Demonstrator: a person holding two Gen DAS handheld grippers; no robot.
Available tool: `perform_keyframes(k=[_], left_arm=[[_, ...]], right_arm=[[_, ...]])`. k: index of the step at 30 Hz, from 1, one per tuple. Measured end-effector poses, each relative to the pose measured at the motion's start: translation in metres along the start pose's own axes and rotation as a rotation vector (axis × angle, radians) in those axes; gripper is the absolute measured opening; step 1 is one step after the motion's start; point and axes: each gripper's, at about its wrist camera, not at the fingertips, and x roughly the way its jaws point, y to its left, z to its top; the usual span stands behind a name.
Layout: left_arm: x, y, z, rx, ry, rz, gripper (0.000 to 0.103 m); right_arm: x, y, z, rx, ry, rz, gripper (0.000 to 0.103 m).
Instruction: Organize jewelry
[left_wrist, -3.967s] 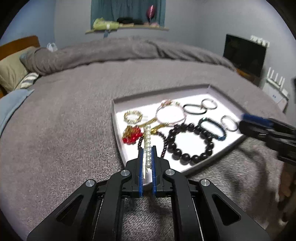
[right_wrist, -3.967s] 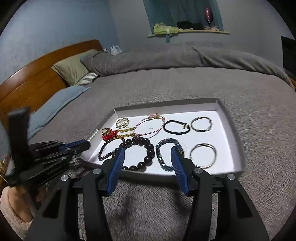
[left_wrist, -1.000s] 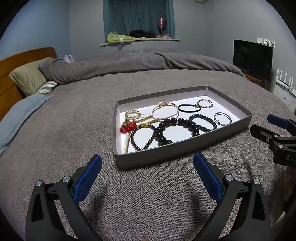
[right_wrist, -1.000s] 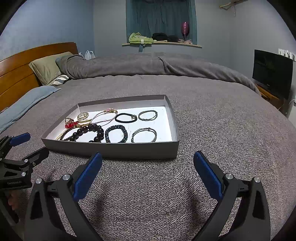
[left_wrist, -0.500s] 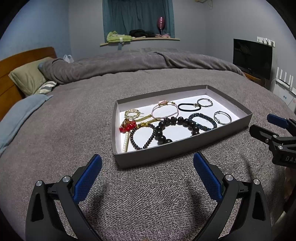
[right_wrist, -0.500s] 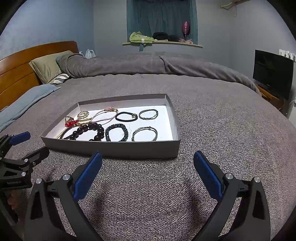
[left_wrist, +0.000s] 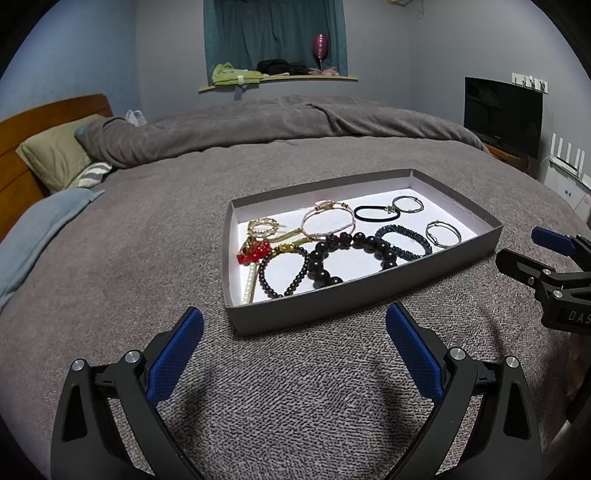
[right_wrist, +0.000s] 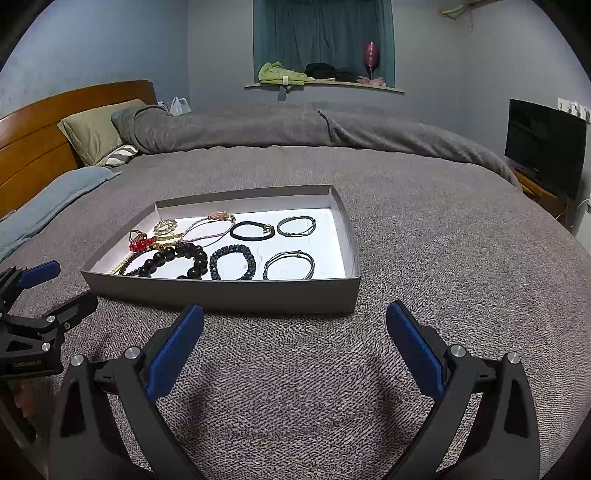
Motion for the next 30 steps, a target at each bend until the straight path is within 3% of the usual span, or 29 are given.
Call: perform_keyframes(k=[30], left_arm=[[0.0032,-0.0038,-0.0032,0.028,-0.006,-0.004,0.098]], right_arm=[[0.0037,0.0008,-0.0006,-0.007,0.004,-0.007,0.098]])
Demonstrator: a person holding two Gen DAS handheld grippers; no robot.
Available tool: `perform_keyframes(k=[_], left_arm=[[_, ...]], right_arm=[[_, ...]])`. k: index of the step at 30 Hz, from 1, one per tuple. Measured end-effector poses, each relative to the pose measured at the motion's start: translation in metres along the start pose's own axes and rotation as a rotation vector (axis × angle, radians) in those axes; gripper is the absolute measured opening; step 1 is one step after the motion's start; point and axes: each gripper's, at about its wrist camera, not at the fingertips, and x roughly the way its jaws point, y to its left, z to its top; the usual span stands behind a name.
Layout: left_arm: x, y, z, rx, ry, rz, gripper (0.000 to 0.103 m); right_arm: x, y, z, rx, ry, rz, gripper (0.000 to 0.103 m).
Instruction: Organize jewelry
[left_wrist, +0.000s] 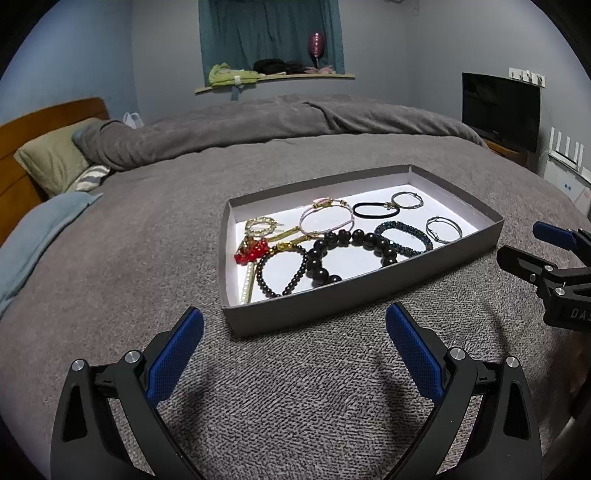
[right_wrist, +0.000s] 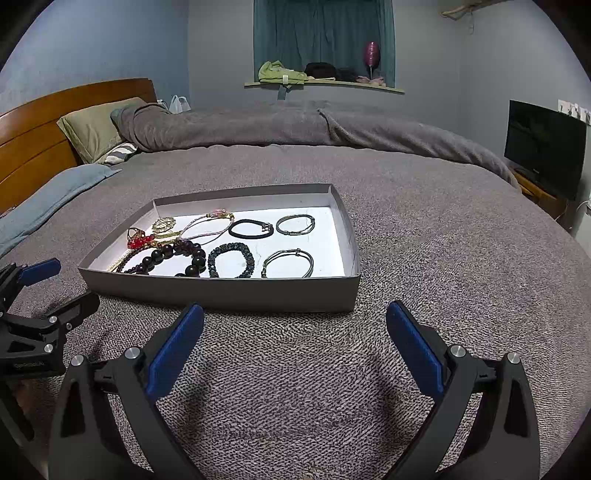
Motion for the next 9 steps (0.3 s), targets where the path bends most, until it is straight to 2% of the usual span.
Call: perform_keyframes(k=[9], left_arm=[[0.0034,0.0014,0.0017,-0.012,0.021,-0.013,0.098]], right_arm=[[-0.0009,-0.0006,0.0002,0.004,-0.003,-0.003,0.098]])
